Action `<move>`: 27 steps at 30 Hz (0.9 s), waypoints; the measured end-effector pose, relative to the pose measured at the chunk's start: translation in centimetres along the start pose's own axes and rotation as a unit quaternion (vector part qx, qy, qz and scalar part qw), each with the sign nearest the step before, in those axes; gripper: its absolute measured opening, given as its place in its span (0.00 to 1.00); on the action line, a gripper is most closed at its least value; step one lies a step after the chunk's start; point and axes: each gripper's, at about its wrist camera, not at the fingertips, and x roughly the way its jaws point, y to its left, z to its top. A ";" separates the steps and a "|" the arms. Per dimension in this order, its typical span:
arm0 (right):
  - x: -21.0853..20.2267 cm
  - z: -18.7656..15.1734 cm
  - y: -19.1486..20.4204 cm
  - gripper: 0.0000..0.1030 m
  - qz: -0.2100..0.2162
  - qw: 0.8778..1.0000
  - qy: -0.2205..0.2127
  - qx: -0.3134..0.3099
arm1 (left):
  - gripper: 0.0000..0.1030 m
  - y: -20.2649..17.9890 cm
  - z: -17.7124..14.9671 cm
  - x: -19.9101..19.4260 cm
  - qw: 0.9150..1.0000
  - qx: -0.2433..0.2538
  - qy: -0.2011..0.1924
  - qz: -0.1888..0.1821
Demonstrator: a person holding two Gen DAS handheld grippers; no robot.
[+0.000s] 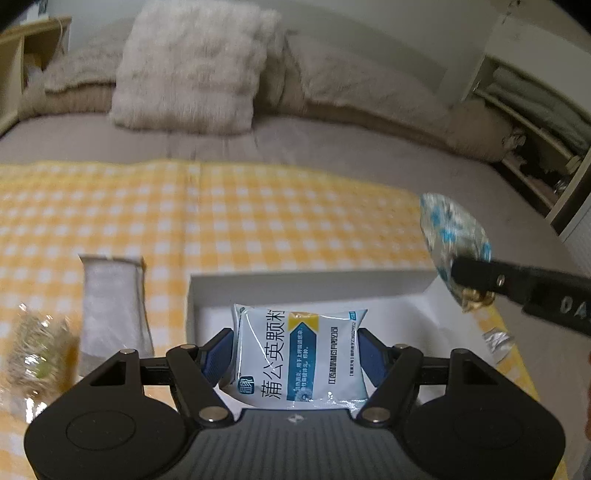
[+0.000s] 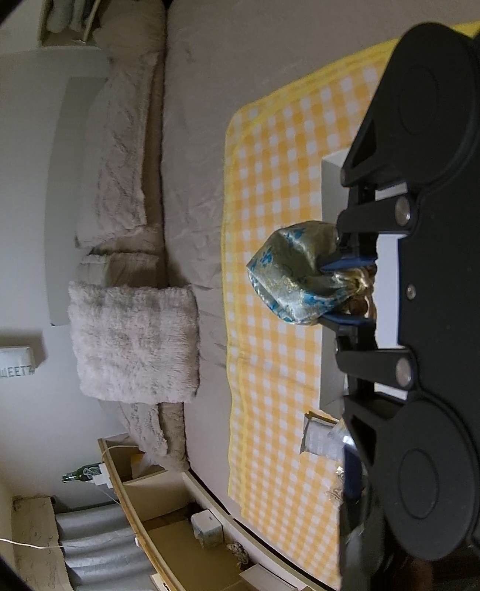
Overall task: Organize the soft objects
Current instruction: 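Carry the white sachet and floral pouch over the white box with both tools, then lower the sachet and pouch into the box and open both tools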
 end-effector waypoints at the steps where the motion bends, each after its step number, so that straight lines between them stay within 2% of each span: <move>1: 0.5 0.0 0.1 0.25 0.003 1.000 0.004 0.001 | 0.69 0.1 -0.2 0.6 1.000 0.000 0.005 0.003; 6: 3.4 0.2 1.0 0.25 0.020 0.999 0.032 0.004 | 0.69 0.7 -0.8 3.7 0.999 -0.009 0.041 0.008; 12: 7.1 0.1 2.6 0.25 0.035 0.997 0.070 -0.007 | 0.69 1.0 -2.2 5.5 0.995 -0.016 0.096 0.016; 17: 9.5 -0.1 4.0 0.25 0.044 0.994 0.098 -0.016 | 0.73 0.7 -2.8 5.8 0.996 0.014 0.085 0.032; 19: 10.1 -0.3 4.6 0.26 0.058 0.993 0.105 -0.014 | 0.81 0.7 -2.8 5.8 0.996 0.010 0.081 0.025; 21: 10.5 -0.5 4.9 0.33 0.077 0.991 0.114 -0.008 | 0.84 1.0 -2.8 5.6 0.996 -0.002 0.087 0.005; 23: 10.7 -0.6 5.2 0.41 0.077 0.990 0.119 -0.006 | 0.84 1.1 -2.7 5.3 0.996 -0.014 0.091 0.000; 27: 10.1 -0.7 5.1 0.43 0.072 0.990 0.119 -0.006 | 0.85 1.2 -2.7 4.4 0.996 -0.009 0.086 0.001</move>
